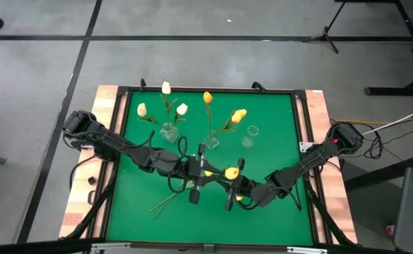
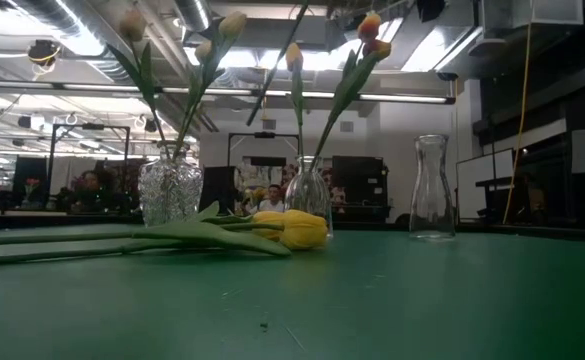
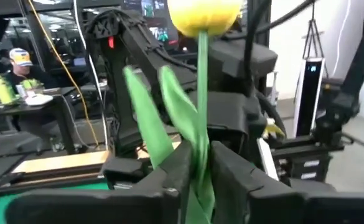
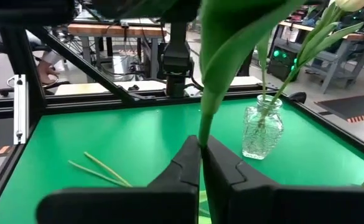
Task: Sort flowers into vase by color
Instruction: Put the left yellow flower into the right transparent vase
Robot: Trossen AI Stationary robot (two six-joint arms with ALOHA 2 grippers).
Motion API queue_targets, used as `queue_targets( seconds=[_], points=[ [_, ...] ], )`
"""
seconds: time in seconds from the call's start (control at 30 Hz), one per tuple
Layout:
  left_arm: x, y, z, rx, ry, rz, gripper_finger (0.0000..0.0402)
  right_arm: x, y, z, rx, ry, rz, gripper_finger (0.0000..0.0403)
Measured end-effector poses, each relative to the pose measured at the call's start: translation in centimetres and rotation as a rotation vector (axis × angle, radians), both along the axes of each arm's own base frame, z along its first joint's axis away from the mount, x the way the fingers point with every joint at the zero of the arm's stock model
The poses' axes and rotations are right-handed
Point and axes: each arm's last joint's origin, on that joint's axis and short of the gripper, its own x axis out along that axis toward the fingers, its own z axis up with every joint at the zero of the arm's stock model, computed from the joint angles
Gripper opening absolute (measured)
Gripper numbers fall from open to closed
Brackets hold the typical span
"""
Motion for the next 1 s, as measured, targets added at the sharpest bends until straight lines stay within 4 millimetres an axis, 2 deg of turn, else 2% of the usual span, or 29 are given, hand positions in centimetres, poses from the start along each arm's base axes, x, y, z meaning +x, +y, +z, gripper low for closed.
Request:
queue_targets(
  seconds=[0.17,0.3,0.47,0.53,0.73,0.87,1.0],
  points=[
    [-0.5,-0.8,-0.3,0.054,0.041,-0.001,0.0098,0.0,0.0,0.0,-0.009,0.002,-0.006,0.0004],
    [-1.7,-1.1,0.5,0.082,0.074,0.087,0.013,-0.1,-0.2,0.0,-0.021,0.001,-0.05,0.0003],
    [-4.9,-1.1,3.1,0.091,0.085,0.205,0.0144,-0.6,-0.6,0.5,-0.071,0.035,-0.088,0.0002],
    [-6.6,-0.9,4.5,0.082,0.077,0.225,0.0143,-1.3,-1.1,1.4,-0.084,0.054,-0.095,0.0002],
    [-12.4,0.3,8.3,0.018,0.054,0.224,0.0139,-5.2,-3.7,5.6,-0.108,0.097,-0.132,0.0001],
    [-15.4,0.8,9.4,0.009,0.065,0.231,0.0139,-9.2,-6.0,7.9,-0.082,0.115,-0.211,0.0001],
    [-17.7,1.1,9.8,0.022,0.078,0.261,0.0139,-12.7,-7.5,9.0,-0.051,0.091,-0.297,0.0001]
  ],
)
